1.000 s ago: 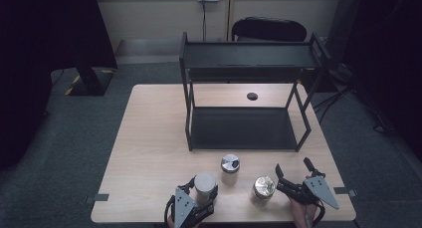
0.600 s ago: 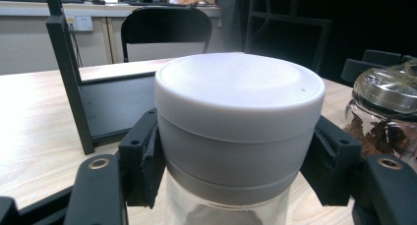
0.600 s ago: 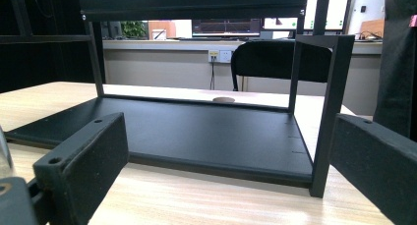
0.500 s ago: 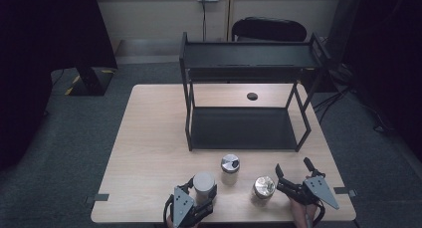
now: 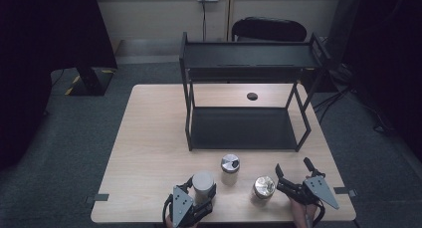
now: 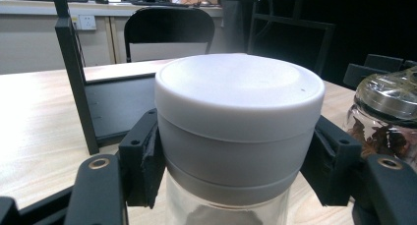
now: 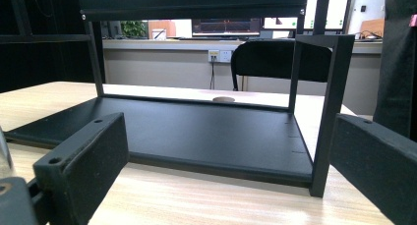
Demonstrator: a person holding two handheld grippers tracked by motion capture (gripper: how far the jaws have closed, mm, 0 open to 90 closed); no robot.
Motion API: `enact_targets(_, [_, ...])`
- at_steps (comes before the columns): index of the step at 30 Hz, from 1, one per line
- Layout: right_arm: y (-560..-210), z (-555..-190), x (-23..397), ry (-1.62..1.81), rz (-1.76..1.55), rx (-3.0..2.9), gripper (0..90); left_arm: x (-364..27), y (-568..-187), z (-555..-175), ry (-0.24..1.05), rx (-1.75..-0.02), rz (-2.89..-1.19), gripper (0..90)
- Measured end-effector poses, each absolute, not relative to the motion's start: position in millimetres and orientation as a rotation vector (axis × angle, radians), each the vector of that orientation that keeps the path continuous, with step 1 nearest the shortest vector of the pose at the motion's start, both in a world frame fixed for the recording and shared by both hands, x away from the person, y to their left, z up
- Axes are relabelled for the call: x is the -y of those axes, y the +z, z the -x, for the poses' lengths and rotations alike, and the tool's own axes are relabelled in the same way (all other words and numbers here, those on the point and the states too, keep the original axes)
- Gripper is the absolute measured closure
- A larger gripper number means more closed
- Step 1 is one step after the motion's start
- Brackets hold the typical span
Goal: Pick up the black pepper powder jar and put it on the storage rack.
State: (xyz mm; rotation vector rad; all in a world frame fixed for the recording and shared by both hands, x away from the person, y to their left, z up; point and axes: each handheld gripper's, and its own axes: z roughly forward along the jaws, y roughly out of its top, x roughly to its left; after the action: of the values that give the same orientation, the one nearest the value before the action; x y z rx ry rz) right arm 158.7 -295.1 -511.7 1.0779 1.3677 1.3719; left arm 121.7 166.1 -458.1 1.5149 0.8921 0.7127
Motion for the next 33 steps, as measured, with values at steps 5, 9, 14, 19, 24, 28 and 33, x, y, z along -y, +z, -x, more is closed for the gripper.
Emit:
enact_targets(5, [-512,-159,295,1.372,-1.077,-1.369,0.6,-166,-457,-121,0.717,-0.887,-1.516,34.1])
enact_targets(9, [-512,-159,295,1.372,-1.077,-1.369,0.5,-166,-456,-121,0.715,-0.886,-1.524,34.1])
enact_targets(14, [-512,-159,295,1.372,-1.078,-1.369,0.6,-166,-453,-120,0.716,-0.881,-1.526,34.1])
enact_targets(19, [-511,-159,295,1.372,-1.078,-1.370,0.6,-167,-450,-118,0.723,-0.873,-1.520,34.1])
enact_targets(24, [-511,-159,295,1.372,-1.078,-1.370,0.6,-167,-448,-118,0.721,-0.873,-1.515,34.1])
enact_targets(28, [-511,-159,295,1.371,-1.076,-1.370,0.6,-169,-447,-118,0.723,-0.877,-1.513,34.1])
enact_targets(33, [-511,-159,295,1.371,-1.077,-1.371,0.6,-169,-444,-116,0.722,-0.883,-1.511,34.1])
